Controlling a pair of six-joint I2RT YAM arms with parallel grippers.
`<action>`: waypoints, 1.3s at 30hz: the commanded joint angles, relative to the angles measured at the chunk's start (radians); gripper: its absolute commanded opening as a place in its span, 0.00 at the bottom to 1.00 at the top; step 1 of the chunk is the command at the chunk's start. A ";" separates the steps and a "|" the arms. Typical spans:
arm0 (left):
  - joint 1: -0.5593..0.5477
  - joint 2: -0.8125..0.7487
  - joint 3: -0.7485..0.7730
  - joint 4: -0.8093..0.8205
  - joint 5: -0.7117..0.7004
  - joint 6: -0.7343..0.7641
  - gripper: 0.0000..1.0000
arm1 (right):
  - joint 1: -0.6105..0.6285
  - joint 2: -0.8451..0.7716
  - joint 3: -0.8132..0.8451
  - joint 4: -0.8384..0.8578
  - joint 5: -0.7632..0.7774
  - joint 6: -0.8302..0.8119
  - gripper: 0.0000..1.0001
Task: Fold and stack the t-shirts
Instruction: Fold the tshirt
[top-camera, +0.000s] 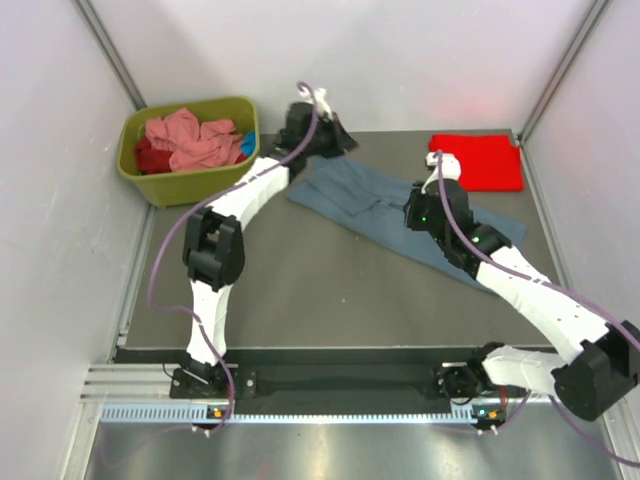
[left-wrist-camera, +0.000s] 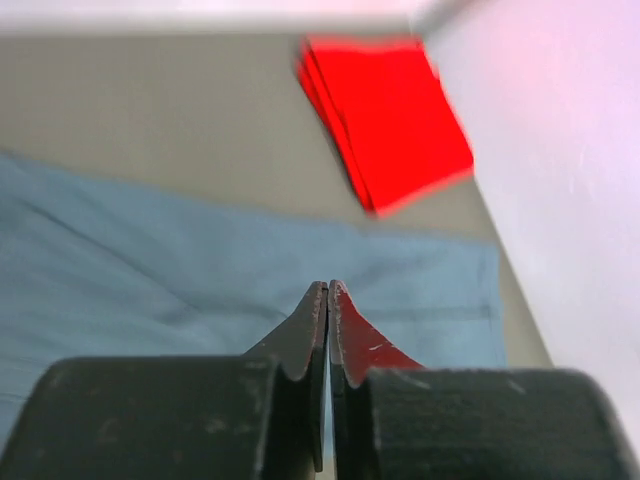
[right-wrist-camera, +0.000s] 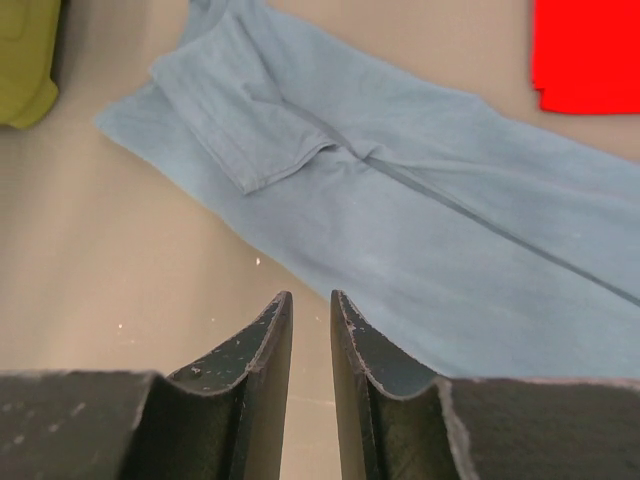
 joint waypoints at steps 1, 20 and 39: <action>-0.141 0.022 -0.084 -0.024 -0.041 -0.006 0.00 | -0.032 -0.074 0.007 -0.075 0.027 0.015 0.23; -0.376 0.222 -0.134 -0.101 -0.212 -0.144 0.00 | -0.127 -0.170 -0.013 -0.092 -0.042 0.018 0.23; -0.379 0.084 -0.351 -0.317 -0.399 -0.158 0.00 | -0.156 -0.183 -0.010 -0.101 -0.088 0.034 0.23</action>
